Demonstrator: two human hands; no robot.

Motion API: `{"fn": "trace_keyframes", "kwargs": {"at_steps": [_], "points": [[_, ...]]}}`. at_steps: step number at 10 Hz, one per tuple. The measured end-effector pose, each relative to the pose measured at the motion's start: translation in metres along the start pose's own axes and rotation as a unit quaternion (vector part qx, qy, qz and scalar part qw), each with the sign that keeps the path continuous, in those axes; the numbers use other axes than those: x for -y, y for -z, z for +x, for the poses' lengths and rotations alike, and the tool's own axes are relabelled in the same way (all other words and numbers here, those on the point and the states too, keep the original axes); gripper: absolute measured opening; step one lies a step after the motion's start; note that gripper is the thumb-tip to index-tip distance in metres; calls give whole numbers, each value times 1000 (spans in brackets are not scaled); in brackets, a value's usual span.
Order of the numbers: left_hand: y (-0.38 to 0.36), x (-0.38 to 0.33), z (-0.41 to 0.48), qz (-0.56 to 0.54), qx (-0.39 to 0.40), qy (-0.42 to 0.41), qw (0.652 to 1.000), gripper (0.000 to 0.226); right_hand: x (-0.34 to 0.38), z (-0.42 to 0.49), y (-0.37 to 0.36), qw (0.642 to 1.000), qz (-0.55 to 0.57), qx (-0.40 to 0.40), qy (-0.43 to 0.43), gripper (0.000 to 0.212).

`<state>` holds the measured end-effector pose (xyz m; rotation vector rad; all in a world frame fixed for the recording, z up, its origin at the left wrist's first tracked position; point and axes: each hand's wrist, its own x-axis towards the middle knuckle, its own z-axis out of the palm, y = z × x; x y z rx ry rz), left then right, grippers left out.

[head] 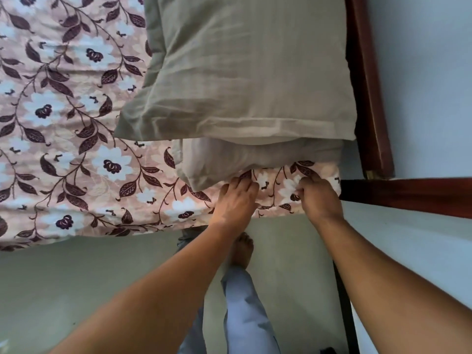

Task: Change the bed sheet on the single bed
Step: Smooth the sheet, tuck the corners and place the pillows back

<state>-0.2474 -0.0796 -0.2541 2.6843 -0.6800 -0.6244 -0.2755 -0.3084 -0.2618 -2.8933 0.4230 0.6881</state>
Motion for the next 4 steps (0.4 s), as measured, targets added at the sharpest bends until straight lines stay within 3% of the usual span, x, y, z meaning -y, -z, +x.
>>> {"fn": "trace_keyframes", "kwargs": {"at_steps": [1, 2, 3, 4], "points": [[-7, -7, 10, -6, 34, 59, 998, 27, -5, 8, 1, 997, -36, 35, 61, 9], [-8, -8, 5, -8, 30, 30, 999, 24, -3, 7, 11, 992, -61, 66, 93, 18], [-2, -9, 2, 26, 101, -47, 993, 29, 6, 5, 28, 978, -125, 149, 70, 34], [18, -13, -12, 58, 184, -66, 979, 41, 19, -16, 49, 966, -175, 177, 63, 40]]}}
